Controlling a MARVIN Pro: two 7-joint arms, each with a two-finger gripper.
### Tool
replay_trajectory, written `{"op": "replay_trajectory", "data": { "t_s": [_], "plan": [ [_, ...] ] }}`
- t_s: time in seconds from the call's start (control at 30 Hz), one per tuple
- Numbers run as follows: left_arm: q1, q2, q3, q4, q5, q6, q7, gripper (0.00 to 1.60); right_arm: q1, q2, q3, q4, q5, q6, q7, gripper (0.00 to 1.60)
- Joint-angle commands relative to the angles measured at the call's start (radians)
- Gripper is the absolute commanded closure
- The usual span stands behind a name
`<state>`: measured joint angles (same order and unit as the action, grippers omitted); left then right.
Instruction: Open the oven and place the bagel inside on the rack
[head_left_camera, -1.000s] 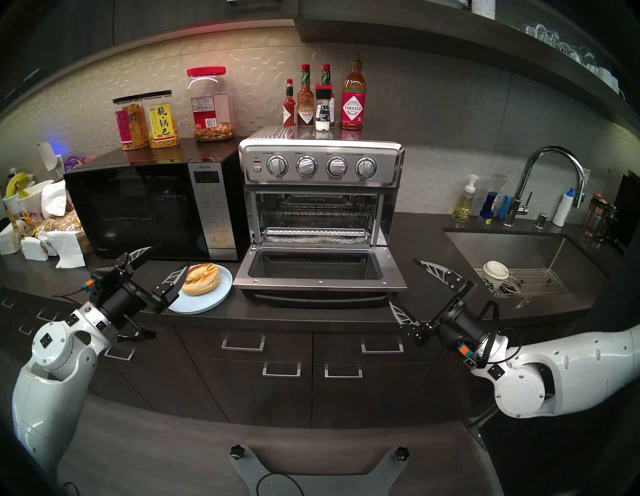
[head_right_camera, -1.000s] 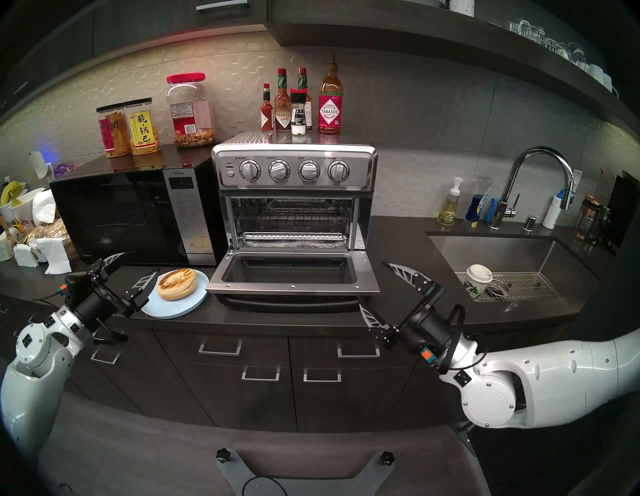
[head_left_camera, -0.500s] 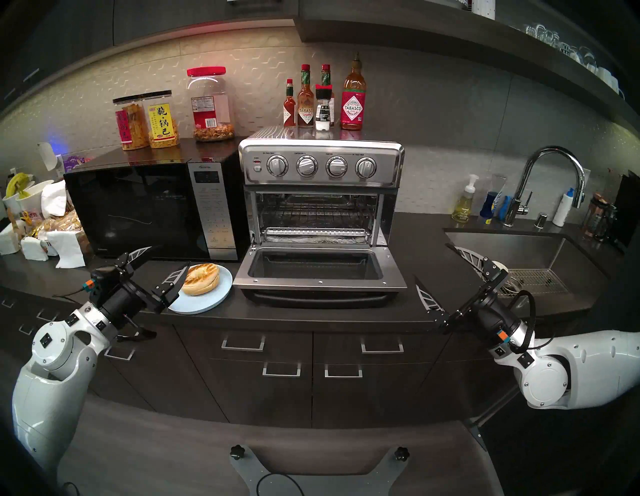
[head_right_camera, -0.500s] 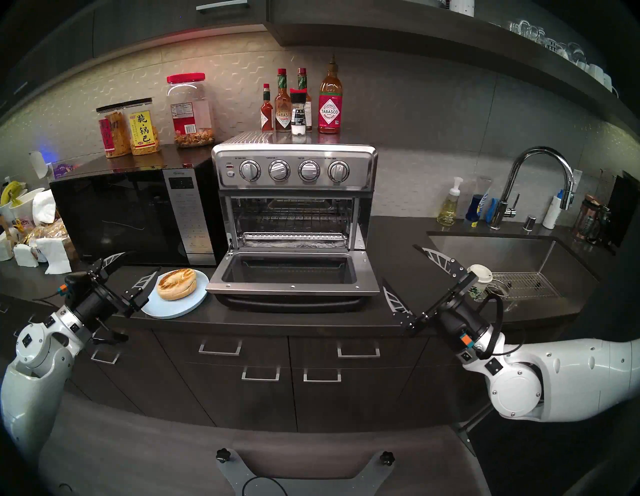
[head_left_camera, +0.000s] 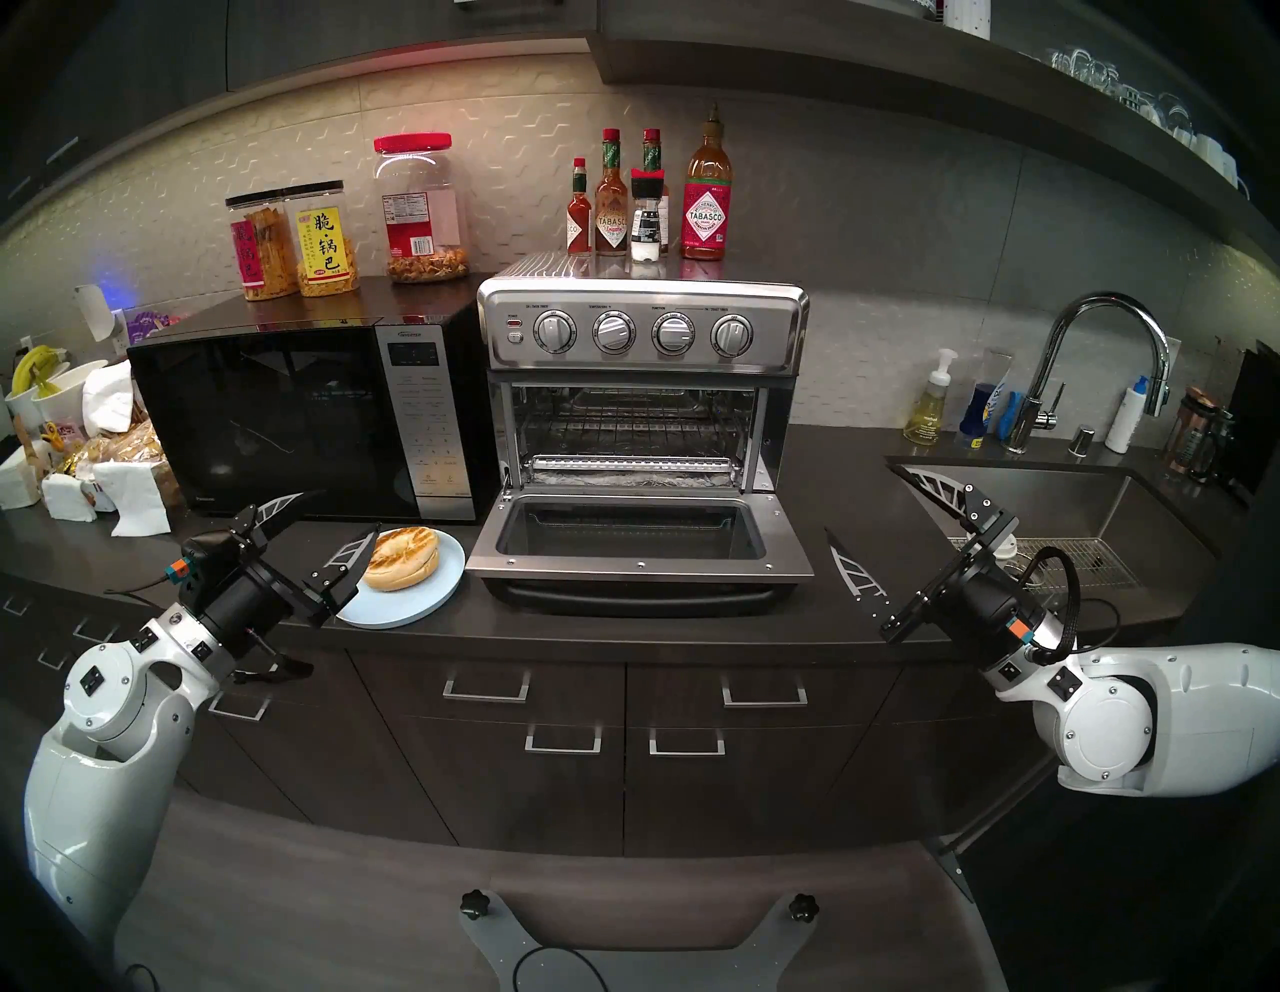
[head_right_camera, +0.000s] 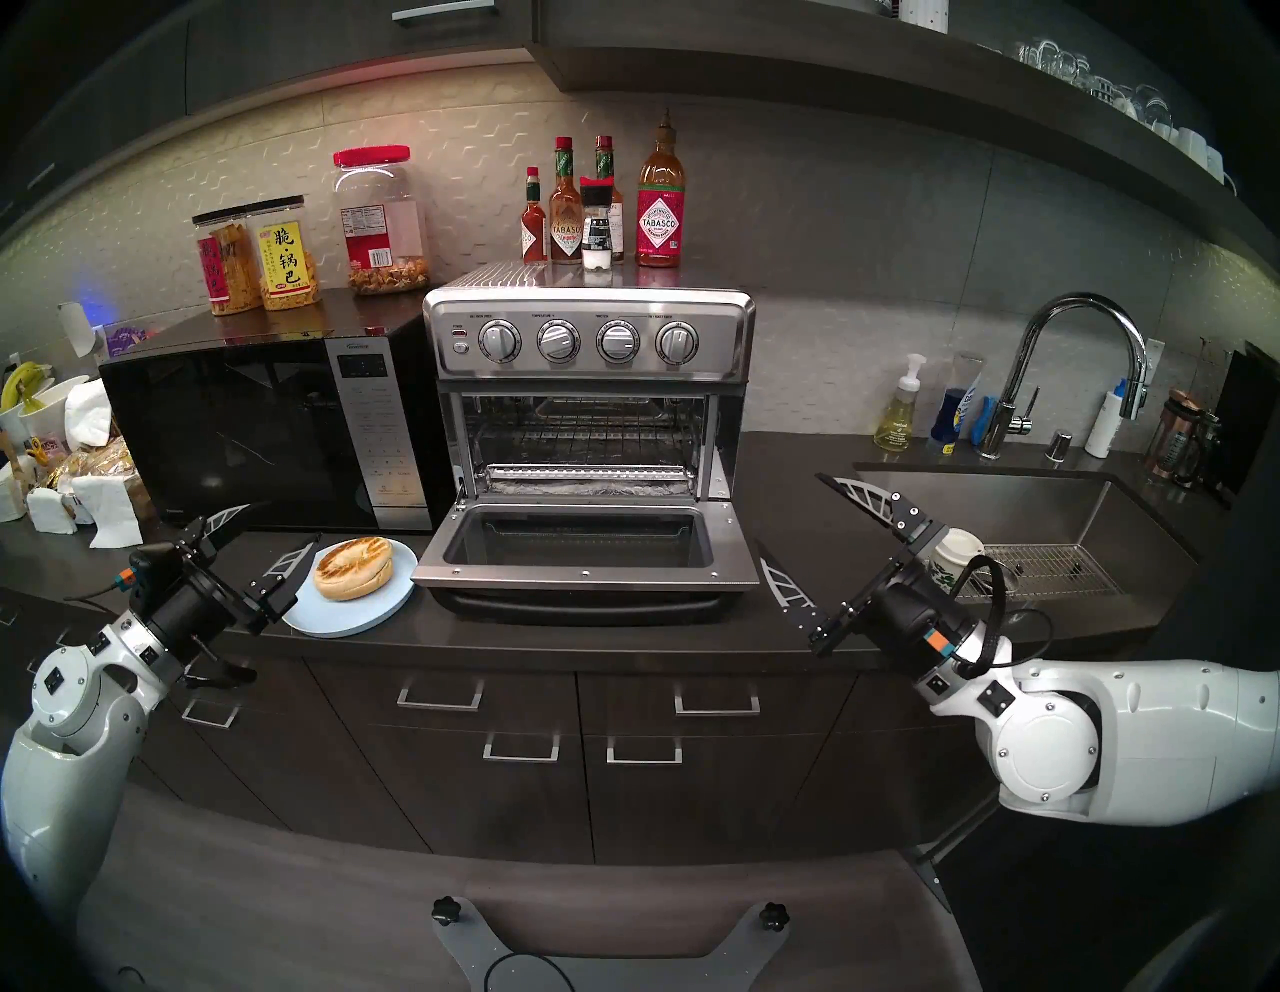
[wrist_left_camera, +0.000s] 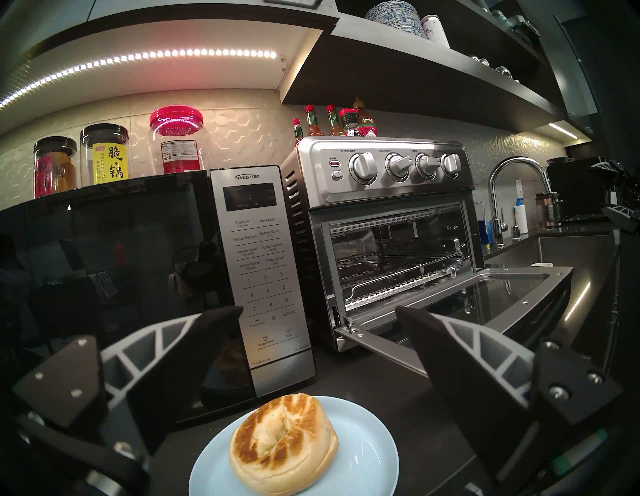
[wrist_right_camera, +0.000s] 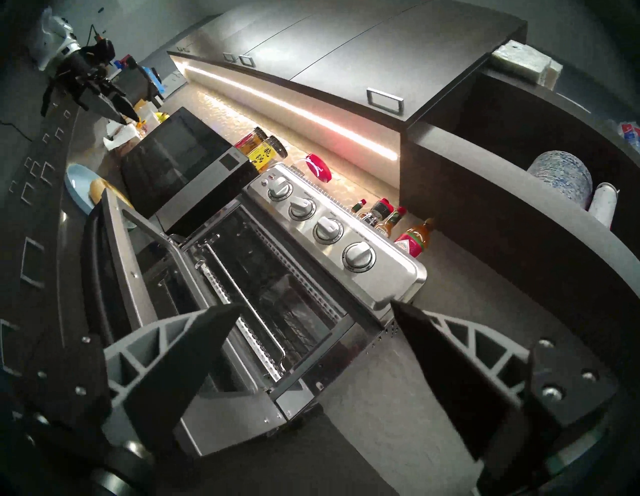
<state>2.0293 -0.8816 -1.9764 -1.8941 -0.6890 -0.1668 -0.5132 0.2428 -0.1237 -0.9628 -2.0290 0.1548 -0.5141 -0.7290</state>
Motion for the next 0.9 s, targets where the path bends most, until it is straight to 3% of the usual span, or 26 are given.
{"op": "replay_trajectory", "data": {
  "t_s": [0.0, 0.23, 0.63, 0.87],
  "plan": [
    [-0.003, 0.0, -0.011, -0.016, -0.002, -0.005, 0.001, 0.0, 0.065, 0.013, -0.003, -0.006, 0.07, 0.061, 0.12, 0.0],
    [-0.004, 0.0, -0.011, -0.016, -0.002, -0.005, 0.001, 0.0, 0.115, 0.017, 0.011, -0.012, 0.218, 0.071, 0.266, 0.0],
    [-0.004, 0.0, -0.01, -0.015, -0.002, -0.005, 0.001, 0.0, 0.176, 0.021, -0.015, -0.031, 0.46, 0.059, 0.346, 0.0],
    [-0.004, 0.0, -0.011, -0.016, -0.002, -0.005, 0.001, 0.0, 0.209, 0.022, -0.072, -0.04, 0.496, 0.042, 0.389, 0.0]
  ]
}}
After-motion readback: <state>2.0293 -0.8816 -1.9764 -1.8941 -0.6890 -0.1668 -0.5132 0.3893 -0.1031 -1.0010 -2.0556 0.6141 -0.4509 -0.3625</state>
